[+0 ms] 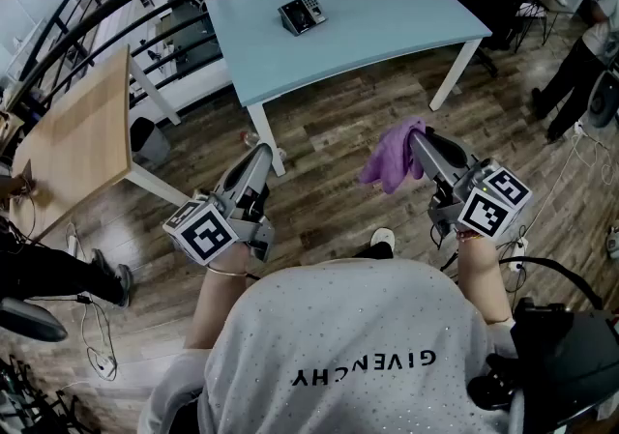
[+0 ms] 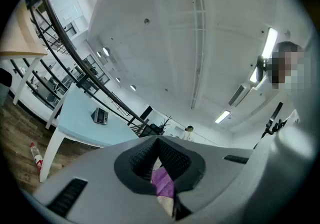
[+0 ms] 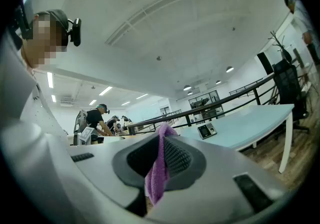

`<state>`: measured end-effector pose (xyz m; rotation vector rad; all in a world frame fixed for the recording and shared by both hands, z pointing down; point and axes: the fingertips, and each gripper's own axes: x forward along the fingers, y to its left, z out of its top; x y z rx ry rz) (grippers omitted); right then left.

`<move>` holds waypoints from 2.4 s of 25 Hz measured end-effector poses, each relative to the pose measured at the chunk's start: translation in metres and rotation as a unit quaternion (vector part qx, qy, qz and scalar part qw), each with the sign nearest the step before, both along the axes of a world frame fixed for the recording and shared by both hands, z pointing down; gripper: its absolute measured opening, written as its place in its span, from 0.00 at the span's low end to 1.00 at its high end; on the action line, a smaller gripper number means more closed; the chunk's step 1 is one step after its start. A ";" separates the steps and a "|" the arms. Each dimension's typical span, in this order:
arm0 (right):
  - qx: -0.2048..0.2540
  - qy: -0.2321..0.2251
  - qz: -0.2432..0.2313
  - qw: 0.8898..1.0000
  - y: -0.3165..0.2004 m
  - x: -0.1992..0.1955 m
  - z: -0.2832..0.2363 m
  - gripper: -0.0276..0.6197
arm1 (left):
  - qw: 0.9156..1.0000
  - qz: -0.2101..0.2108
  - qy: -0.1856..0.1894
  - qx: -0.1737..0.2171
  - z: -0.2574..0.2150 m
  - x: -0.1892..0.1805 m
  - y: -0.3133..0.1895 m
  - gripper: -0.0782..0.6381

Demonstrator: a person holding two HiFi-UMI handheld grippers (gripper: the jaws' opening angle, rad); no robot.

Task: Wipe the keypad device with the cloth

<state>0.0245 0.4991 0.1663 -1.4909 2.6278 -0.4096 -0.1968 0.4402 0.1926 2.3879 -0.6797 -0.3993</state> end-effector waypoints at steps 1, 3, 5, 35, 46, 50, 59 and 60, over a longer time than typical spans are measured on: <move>0.000 -0.001 0.000 1.000 -0.001 0.000 0.000 0.07 | 1.000 0.001 -0.001 0.001 -0.001 0.000 0.000 0.10; 0.000 -0.002 0.001 1.000 -0.001 0.001 0.000 0.07 | 1.000 0.003 -0.002 0.001 -0.002 0.001 0.002 0.10; 0.000 -0.003 0.003 1.000 -0.002 0.003 0.000 0.07 | 1.000 0.004 -0.004 0.002 -0.002 0.002 0.003 0.10; 0.080 -0.017 -0.140 0.987 -0.238 0.070 -0.042 0.08 | 0.994 -0.077 -0.027 0.074 -0.023 0.086 -0.196 0.10; 0.075 -0.086 -0.170 0.979 -0.312 0.112 -0.029 0.08 | 0.992 -0.117 -0.031 0.040 -0.007 0.113 -0.253 0.10; 0.036 -0.087 -0.159 0.983 -0.339 0.109 0.001 0.08 | 0.991 -0.125 -0.045 0.025 0.009 0.113 -0.266 0.10; -0.024 -0.086 -0.159 0.983 -0.410 0.095 0.053 0.08 | 0.991 -0.121 -0.034 -0.038 0.057 0.119 -0.331 0.10; -0.028 -0.088 -0.163 0.982 -0.418 0.091 0.055 0.08 | 0.992 -0.119 -0.021 -0.046 0.060 0.119 -0.342 0.10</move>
